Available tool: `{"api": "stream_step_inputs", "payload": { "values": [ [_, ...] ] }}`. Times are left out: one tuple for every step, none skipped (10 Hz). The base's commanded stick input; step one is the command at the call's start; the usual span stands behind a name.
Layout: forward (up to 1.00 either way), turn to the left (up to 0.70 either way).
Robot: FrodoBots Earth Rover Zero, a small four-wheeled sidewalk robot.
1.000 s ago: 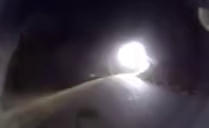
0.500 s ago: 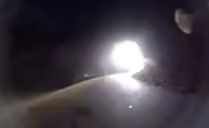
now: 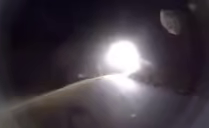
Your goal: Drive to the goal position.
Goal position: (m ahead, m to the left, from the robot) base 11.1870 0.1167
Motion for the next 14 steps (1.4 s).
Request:
{"api": "stream_step_inputs", "payload": {
  "values": [
    [1.0, 0.08],
    [1.0, 0.15],
    [1.0, 0.15],
    [1.0, 0.09],
    [1.0, 0.07],
    [1.0, 0.07],
    [1.0, 0.06],
    [1.0, 0.05],
    [1.0, 0.05],
    [1.0, 0.04],
    [1.0, 0.04],
    [1.0, 0.04],
    [1.0, 0.04],
    [1.0, 0.04]
  ]
}}
